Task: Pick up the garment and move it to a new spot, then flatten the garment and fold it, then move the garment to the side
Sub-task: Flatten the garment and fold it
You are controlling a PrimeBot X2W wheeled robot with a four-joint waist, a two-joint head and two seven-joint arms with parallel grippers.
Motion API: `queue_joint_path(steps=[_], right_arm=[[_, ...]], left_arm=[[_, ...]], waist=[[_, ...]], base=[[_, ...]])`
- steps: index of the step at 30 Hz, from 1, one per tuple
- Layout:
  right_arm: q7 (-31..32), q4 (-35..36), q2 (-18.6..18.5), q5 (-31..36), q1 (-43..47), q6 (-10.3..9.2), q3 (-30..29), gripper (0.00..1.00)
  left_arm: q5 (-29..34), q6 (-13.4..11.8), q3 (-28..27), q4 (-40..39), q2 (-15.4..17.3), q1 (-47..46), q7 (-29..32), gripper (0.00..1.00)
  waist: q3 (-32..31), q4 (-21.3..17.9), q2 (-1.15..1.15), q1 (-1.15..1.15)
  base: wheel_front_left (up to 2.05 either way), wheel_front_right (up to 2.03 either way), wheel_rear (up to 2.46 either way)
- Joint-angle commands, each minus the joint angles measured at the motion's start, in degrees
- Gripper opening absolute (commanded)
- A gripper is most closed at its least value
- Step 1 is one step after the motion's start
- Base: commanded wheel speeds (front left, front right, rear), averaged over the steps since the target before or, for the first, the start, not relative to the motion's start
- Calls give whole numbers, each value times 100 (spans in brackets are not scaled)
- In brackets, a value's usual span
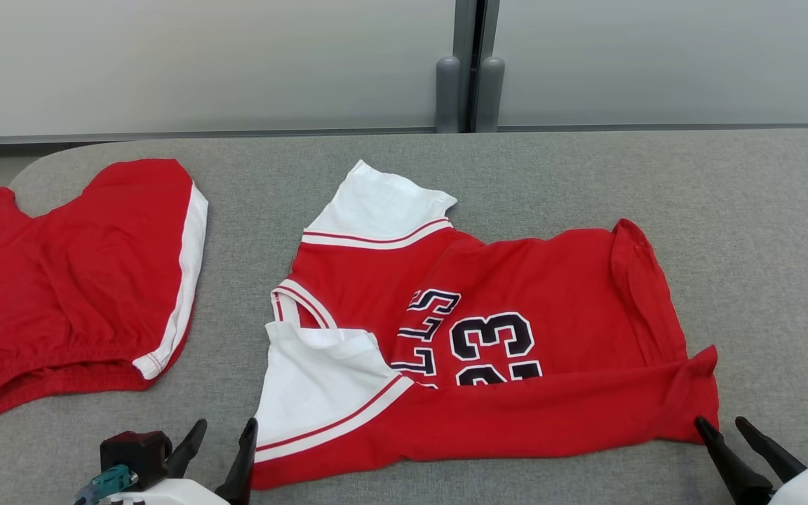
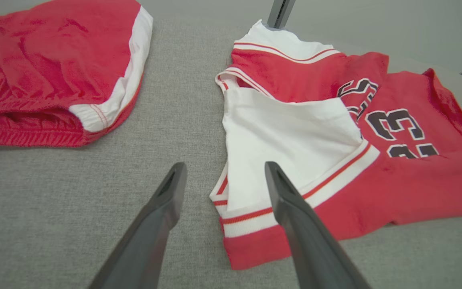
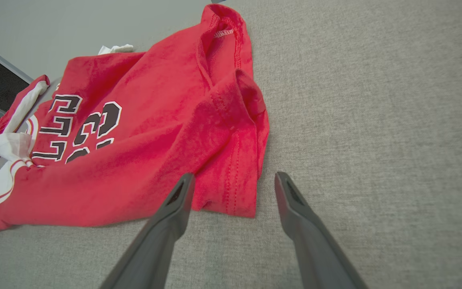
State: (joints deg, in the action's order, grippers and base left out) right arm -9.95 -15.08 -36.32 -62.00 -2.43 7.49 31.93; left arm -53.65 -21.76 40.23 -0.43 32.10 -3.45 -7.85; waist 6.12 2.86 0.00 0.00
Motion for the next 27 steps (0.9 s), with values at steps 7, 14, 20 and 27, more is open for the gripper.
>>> queue_joint_path(steps=[7,14,20,27], right_arm=[[315,-442,232,108,-279,1,51,100],[504,-743,319,228,-380,1,-25,100],[716,-842,421,292,-476,1,-32,100],[1106,-1018,535,251,-471,1,49,65]], left_arm=[[-210,177,277,463,-77,-171,592,100],[-245,230,514,868,-226,-313,976,100],[-331,366,620,1000,-313,-397,1179,100],[-461,476,779,1074,-315,-398,1548,53]], waist=[[46,23,0,0],[55,12,0,0],[84,-7,0,0],[-100,23,0,0]], base=[[0,0,0],[0,0,0],[0,0,0],[0,0,0]])
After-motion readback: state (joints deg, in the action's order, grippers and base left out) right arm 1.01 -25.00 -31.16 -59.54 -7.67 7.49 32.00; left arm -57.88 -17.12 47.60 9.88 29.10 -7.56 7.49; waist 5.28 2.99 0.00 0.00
